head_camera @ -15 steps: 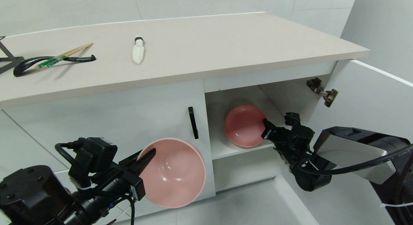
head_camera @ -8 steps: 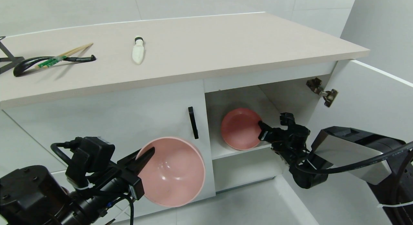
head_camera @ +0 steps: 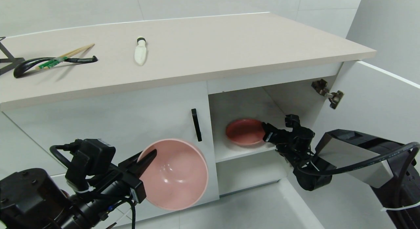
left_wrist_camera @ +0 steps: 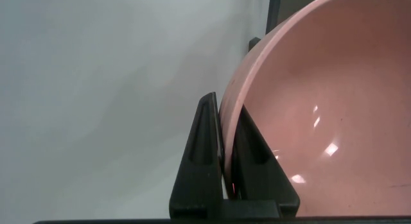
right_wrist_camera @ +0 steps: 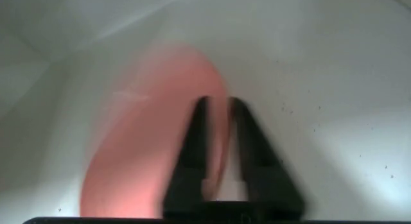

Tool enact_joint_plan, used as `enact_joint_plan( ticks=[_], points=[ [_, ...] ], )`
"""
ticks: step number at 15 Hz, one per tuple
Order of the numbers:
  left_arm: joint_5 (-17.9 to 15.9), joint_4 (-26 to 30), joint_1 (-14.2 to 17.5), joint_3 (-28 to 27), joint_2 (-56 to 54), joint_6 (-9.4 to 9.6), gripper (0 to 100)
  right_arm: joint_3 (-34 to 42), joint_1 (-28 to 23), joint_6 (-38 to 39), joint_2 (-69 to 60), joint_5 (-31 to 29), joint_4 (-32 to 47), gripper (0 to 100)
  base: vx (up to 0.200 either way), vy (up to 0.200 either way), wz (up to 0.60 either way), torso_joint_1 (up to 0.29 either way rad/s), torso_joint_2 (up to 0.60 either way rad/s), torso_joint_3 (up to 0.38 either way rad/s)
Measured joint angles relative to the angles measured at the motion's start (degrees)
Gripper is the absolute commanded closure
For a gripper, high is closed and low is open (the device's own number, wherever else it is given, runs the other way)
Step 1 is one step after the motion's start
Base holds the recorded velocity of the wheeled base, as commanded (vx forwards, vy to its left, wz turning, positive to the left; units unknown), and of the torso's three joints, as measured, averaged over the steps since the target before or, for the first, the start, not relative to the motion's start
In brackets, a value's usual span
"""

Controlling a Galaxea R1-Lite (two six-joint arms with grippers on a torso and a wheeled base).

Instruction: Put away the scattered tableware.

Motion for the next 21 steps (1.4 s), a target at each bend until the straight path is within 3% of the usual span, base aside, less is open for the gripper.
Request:
enact_joint_plan(
  ticks=[5,8,11,14,16,21],
  points=[
    [0.0,0.0,0.0,0.0,0.0,-0.02,100,-1.2,0.0,-2.7,-0.1,0.0,-3.7,0,0.000,0.000,0.00,0.000,0.00,0.000],
    [0.1,0.0,0.0,0.1,-0.1,0.22,100,2.9,0.5,-6.7,-4.2,0.3,-4.5,0,0.000,0.000,0.00,0.000,0.00,0.000],
    [0.1,0.0,-0.7,0.2,-1.0,1.94,100,14.5,2.7,-7.4,-12.4,0.3,-4.6,0,0.000,0.000,0.00,0.000,0.00,0.000],
    [0.3,0.0,-6.1,0.2,-2.2,3.04,100,28.8,5.4,-8.4,-20.8,0.1,-4.5,0,0.000,0.000,0.00,0.000,0.00,0.000],
    [2.2,0.0,-9.6,0.1,-2.8,4.57,100,34.0,6.8,-10.1,-26.0,-0.1,-4.6,0,0.000,0.000,0.00,0.000,0.00,0.000],
    [4.2,0.0,-11.7,-2.9,-0.4,5.14,100,45.1,7.6,-20.5,-37.7,-1.1,-4.6,0,0.000,0.000,0.00,0.000,0.00,0.000]
  ],
)
